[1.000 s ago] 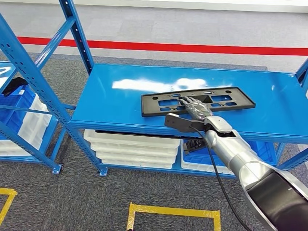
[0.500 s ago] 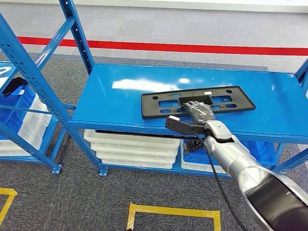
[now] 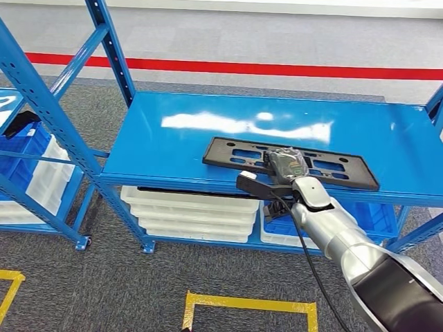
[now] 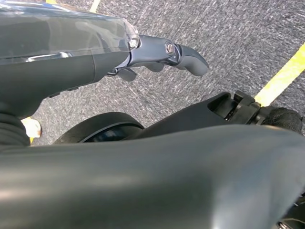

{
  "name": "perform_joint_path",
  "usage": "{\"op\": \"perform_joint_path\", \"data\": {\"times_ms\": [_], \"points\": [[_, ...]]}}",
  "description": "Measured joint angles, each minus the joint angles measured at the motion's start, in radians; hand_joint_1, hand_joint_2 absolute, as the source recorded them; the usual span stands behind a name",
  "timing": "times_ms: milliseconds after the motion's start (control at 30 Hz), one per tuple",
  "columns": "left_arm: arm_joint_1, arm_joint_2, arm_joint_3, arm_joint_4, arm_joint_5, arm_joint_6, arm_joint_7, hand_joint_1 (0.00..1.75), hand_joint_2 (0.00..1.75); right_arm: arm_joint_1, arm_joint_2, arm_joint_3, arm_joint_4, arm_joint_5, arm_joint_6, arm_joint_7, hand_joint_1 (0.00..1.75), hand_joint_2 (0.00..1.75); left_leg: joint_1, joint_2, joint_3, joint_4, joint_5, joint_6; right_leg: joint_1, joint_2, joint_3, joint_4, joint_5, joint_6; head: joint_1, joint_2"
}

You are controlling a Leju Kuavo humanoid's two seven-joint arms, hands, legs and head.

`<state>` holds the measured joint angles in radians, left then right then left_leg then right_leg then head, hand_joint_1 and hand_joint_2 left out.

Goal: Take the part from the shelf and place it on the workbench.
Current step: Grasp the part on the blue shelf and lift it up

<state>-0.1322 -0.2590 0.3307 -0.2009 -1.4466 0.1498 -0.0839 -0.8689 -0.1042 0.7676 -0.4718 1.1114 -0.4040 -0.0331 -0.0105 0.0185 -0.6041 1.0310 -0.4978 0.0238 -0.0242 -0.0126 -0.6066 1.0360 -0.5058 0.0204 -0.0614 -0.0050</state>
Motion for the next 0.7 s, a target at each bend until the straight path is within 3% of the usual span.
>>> {"op": "perform_joint_path", "data": {"times_ms": [133,233,400,500,633,700], "points": [[0.0,0.0,0.002,0.0,0.001,0.006,0.0,0.0,0.0,0.011,0.001,0.001,-0.012,-0.012,-0.018,-0.019,1.75,1.75,0.0,0.0,0.0,0.0,0.0,0.0,0.0,0.0,0.0,0.0,0.0,0.0,0.0,0.0],[0.0,0.0,0.003,0.0,0.012,0.01,0.0,0.0,0.0,0.024,0.001,-0.016,-0.044,-0.089,0.013,-0.081,1.75,1.75,0.0,0.0,0.0,0.0,0.0,0.0,0.0,0.001,0.0,0.0,0.0,0.0,0.0,0.0],[0.002,0.0,0.014,0.0,0.041,0.02,-0.008,0.0,0.0,0.104,-0.004,-0.081,-0.226,-0.358,0.222,-0.207,1.75,1.75,0.001,0.0,0.005,0.0,-0.002,-0.001,0.001,0.001,0.004,0.0,-0.001,0.0,0.0,0.0],[0.006,0.002,0.022,0.0,0.053,0.028,-0.019,0.0,0.0,0.19,-0.008,-0.109,-0.383,-0.549,0.356,-0.242,1.75,1.75,0.001,0.0,0.007,0.0,-0.003,-0.002,0.001,0.001,0.006,0.0,-0.002,0.001,0.0,0.0],[0.011,0.004,0.034,0.0,0.066,0.031,-0.03,0.0,0.0,0.279,-0.016,-0.125,-0.574,-0.733,0.453,-0.268,1.75,1.75,0.002,0.001,0.01,0.0,-0.005,-0.004,0.001,0.003,0.009,-0.001,-0.003,0.0,0.0,0.0],[0.012,0.004,0.039,0.0,0.071,0.035,-0.035,0.0,0.87,0.316,-0.021,-0.13,-0.651,-0.803,0.488,-0.28,1.75,1.75,0.002,0.001,0.013,0.0,-0.006,-0.005,0.001,0.003,0.011,-0.001,-0.003,0.0,0.0,0.0]]}}
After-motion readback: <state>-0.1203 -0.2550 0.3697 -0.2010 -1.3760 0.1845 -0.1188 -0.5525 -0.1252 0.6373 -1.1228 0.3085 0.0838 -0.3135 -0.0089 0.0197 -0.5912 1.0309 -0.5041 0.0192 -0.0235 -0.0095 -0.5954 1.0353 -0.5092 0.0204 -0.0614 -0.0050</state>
